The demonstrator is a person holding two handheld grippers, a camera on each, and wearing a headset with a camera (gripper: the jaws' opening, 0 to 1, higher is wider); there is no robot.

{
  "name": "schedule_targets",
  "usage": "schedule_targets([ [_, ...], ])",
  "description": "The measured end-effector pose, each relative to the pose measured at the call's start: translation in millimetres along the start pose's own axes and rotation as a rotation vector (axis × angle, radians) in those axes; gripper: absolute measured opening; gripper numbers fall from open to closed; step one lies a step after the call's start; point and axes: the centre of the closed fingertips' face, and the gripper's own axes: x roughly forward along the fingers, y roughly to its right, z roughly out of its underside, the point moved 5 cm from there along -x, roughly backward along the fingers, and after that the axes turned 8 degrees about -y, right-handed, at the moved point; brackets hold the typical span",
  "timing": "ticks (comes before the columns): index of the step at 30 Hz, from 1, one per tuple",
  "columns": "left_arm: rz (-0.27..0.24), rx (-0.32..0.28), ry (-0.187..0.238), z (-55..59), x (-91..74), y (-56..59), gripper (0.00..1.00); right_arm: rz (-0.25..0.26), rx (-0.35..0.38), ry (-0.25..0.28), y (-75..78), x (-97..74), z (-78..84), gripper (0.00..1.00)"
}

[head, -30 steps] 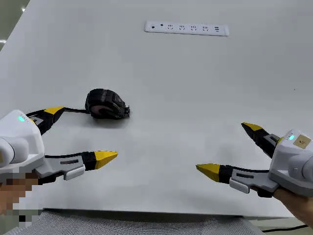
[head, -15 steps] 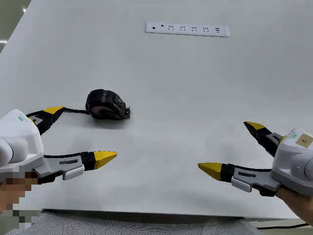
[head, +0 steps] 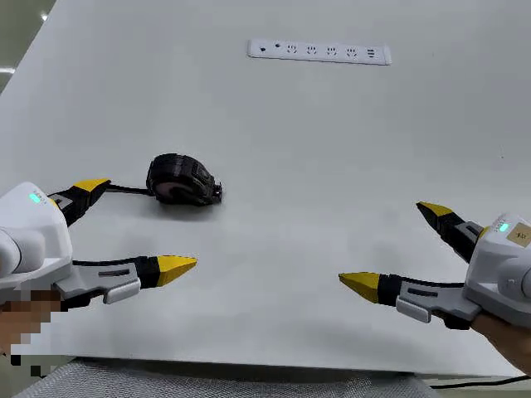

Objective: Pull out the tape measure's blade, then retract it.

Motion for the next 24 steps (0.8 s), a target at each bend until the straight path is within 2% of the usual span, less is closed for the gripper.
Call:
schedule_targets([
  [24, 0.032, 0.031, -0.025, -7.4, 8.9, -14.5, 0.99, -0.049, -0.060, -0.012, 9.1, 14.3, -10.6, 0.99],
])
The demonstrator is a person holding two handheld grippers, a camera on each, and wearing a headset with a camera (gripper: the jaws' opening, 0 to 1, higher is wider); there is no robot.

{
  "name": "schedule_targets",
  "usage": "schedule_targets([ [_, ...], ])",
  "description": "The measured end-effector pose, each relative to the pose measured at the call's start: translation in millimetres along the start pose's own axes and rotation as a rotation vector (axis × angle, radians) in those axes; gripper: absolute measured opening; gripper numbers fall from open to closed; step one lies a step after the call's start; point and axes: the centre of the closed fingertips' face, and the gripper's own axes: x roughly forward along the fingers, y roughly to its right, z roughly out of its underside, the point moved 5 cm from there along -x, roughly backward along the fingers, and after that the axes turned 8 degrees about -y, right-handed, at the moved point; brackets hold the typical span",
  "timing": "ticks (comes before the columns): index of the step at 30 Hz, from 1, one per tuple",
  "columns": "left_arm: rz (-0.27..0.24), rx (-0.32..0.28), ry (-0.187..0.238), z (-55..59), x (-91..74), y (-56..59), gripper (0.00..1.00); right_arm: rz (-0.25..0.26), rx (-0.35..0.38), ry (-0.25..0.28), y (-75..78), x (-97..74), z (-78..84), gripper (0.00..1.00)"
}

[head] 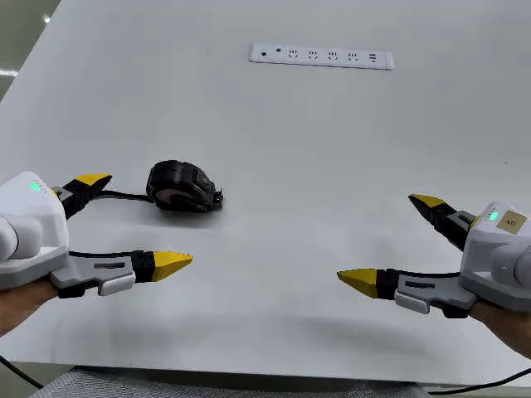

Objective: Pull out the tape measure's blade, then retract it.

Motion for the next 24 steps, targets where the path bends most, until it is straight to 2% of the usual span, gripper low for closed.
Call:
schedule_targets([
  [16, 0.043, 0.056, -0.035, -6.2, 7.9, -15.2, 0.99, -0.075, -0.064, 0.003, 1.7, 14.4, -12.1, 0.95],
  [24, 0.089, 0.105, -0.083, -5.0, 15.4, -18.2, 0.98, -0.142, -0.112, -0.016, 3.3, 24.7, -14.1, 0.95],
])
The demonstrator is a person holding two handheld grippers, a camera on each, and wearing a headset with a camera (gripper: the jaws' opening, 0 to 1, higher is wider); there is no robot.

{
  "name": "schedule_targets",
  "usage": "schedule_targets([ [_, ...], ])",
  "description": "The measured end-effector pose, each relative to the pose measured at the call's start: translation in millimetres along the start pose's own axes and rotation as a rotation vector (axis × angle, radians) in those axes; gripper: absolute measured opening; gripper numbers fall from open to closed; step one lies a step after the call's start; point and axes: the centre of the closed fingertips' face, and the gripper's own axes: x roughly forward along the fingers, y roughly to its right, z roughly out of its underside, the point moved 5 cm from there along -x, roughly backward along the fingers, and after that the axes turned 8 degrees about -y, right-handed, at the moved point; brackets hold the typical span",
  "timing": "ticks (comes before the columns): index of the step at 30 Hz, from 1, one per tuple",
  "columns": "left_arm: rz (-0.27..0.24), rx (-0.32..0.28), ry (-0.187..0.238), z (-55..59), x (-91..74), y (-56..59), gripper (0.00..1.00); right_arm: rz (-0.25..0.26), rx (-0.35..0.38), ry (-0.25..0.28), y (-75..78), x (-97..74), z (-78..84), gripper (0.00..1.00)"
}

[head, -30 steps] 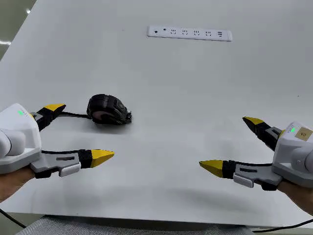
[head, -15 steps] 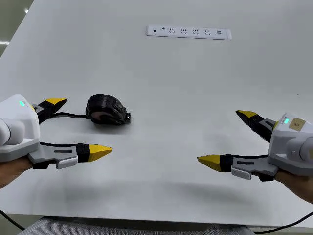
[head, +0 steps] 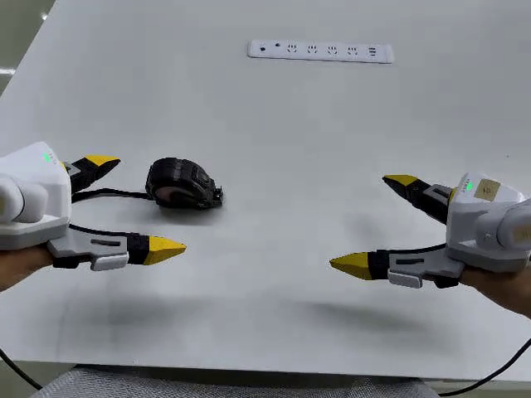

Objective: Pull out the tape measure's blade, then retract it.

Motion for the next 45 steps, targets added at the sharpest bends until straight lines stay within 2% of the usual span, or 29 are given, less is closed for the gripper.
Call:
schedule_targets([
  [7, 0.017, 0.031, -0.020, -1.3, 3.5, -6.3, 0.97, -0.053, -0.065, -0.005, 0.9, 12.1, -7.9, 0.93],
  [20, 0.042, 0.084, -0.059, -2.1, 9.5, -22.1, 0.93, -0.125, -0.136, -0.014, 6.8, 34.8, -19.4, 0.89],
  [24, 0.066, 0.107, -0.083, -1.7, 11.7, -23.3, 0.88, -0.143, -0.165, -0.021, 7.5, 42.6, -22.1, 0.87],
  [35, 0.102, 0.166, -0.109, -3.8, 17.4, -30.3, 0.78, -0.195, -0.216, -0.033, 5.7, 64.0, -28.8, 0.82],
  [45, 0.134, 0.237, -0.144, -6.0, 21.9, -33.6, 0.65, -0.231, -0.272, -0.019, 3.6, 80.4, -41.5, 0.70],
])
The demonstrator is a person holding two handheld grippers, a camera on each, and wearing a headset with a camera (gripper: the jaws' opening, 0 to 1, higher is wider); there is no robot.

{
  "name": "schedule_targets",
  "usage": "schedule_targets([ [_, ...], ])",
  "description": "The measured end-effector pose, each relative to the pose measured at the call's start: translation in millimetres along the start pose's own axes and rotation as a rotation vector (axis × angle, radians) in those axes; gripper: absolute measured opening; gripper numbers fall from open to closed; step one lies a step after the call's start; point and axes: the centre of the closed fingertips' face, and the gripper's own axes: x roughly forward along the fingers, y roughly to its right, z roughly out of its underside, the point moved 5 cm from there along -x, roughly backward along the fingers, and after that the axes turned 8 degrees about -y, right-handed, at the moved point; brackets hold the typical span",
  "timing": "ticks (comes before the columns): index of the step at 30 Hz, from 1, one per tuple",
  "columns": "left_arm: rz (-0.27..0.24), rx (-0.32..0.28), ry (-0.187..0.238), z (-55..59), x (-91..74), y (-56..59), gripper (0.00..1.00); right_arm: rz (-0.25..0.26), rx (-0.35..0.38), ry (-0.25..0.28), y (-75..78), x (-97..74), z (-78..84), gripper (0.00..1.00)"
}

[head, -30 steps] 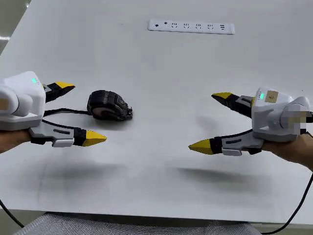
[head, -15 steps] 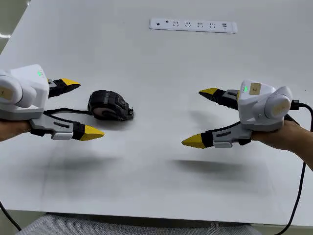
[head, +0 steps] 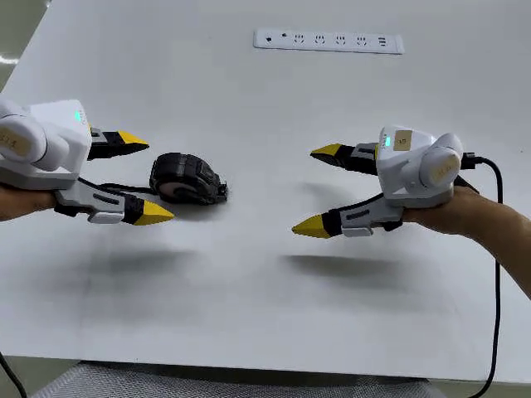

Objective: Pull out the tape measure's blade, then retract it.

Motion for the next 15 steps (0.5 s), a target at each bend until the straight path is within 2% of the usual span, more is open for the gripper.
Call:
schedule_targets([
  [7, 0.026, 0.039, -0.024, -1.5, 5.6, -1.2, 0.57, -0.022, -0.041, -0.005, 2.3, 13.0, -8.0, 0.60],
  [15, 0.047, 0.077, -0.063, -1.9, 10.3, -8.1, 0.49, -0.048, -0.067, -0.010, 2.3, 28.6, -16.3, 0.51],
])
